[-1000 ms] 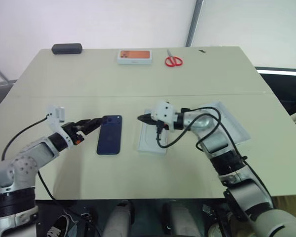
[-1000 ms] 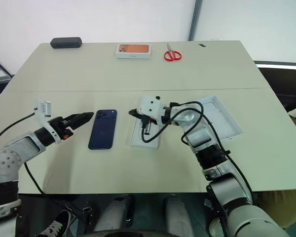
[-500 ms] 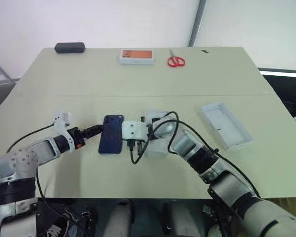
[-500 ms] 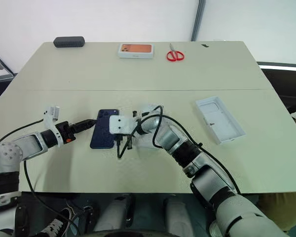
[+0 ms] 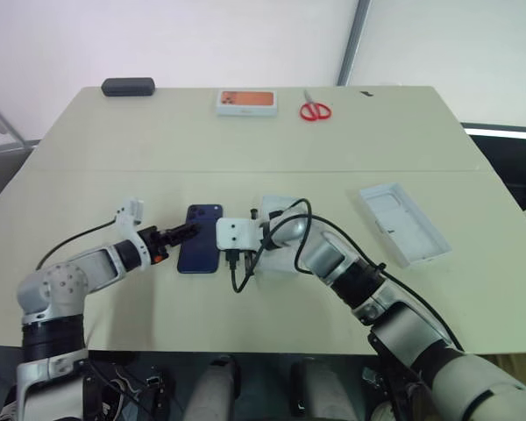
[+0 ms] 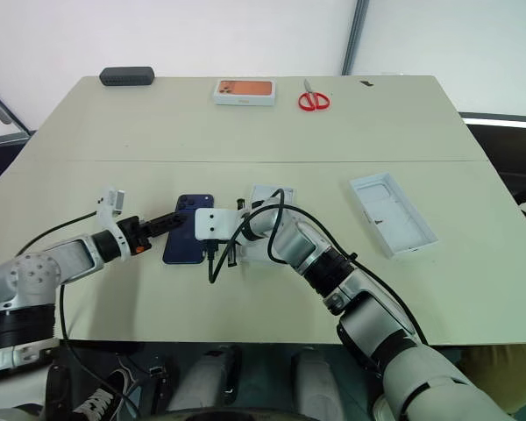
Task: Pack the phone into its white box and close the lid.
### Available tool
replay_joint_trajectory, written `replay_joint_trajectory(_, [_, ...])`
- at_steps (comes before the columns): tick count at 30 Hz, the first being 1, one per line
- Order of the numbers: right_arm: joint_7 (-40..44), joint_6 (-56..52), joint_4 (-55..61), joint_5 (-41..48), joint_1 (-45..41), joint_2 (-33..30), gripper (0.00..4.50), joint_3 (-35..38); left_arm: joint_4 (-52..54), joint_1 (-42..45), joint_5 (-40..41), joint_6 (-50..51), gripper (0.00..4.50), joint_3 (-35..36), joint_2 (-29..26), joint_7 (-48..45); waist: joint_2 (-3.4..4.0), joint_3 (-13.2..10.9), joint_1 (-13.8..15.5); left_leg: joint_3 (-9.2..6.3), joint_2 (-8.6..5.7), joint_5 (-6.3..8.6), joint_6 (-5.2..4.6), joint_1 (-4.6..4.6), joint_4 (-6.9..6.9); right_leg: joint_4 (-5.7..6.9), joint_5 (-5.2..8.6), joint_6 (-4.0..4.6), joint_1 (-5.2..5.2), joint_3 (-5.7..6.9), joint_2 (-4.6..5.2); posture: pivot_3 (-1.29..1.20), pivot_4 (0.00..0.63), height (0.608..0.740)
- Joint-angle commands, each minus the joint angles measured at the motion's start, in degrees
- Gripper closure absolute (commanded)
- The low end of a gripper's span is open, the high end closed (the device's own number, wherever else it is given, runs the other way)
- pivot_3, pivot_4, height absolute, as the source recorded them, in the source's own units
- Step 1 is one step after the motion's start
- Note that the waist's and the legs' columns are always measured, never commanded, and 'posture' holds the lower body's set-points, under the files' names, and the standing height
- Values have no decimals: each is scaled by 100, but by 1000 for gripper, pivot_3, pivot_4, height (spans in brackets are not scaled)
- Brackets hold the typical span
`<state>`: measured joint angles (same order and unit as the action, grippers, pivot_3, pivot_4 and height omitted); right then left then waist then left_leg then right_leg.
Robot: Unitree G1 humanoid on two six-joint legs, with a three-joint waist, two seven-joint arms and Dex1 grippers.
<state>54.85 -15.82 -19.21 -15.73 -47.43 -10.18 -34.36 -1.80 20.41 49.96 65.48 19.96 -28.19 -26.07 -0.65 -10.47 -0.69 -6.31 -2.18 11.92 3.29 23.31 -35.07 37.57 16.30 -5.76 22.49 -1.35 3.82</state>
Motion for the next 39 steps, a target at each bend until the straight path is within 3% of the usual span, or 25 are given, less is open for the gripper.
replay_joint_trajectory(1, [-32,58,-14,-75,-24,-30,4455,5,-51,0,257,759,0,-348,386,92,7,6,8,-2,-2,0,0,0,0,-1,0,0,-2,2,0,0,150,740])
replay_joint_trajectory(8, [-74,54,-25,-61,-29,-57,4455,35,83,74,406,1222,0,-203,607,105,7,10,4,-5,-7,0,0,-1,0,-1,1,-1,-5,5,2,0,150,740])
replay_joint_trajectory(18, [-91,188,-63,-70,-2,-65,4455,5,21,382,449,1884,0,82,114,3,6,13,-39,-5,-6,0,0,-2,1,-1,1,-1,-3,5,-1,0,150,740])
replay_joint_trajectory(22, [-101,258,-105,-79,-16,-62,4455,7,163,289,411,2122,0,-133,-127,-248,6,12,-53,-5,-6,0,0,-1,4,-1,1,-1,0,4,-3,0,150,740])
replay_joint_trajectory(30, [-113,302,-107,-77,-13,-83,4455,24,-243,402,49,1749,0,-168,288,-162,8,16,-18,-6,-4,0,1,-4,2,-2,1,-1,-6,5,-1,0,150,740])
replay_joint_trajectory(37, [-125,337,-31,-136,83,-176,4455,-3,-333,405,42,1627,0,135,276,-145,7,17,-22,-6,-5,-1,2,-6,3,-2,1,-1,-7,5,0,0,150,740])
replay_joint_trajectory(39, [-128,334,-24,-137,85,-164,4500,-2,-342,349,25,1632,536,83,243,-180,7,17,-32,-6,-5,-1,2,-5,3,-1,1,0,-6,5,0,0,150,740])
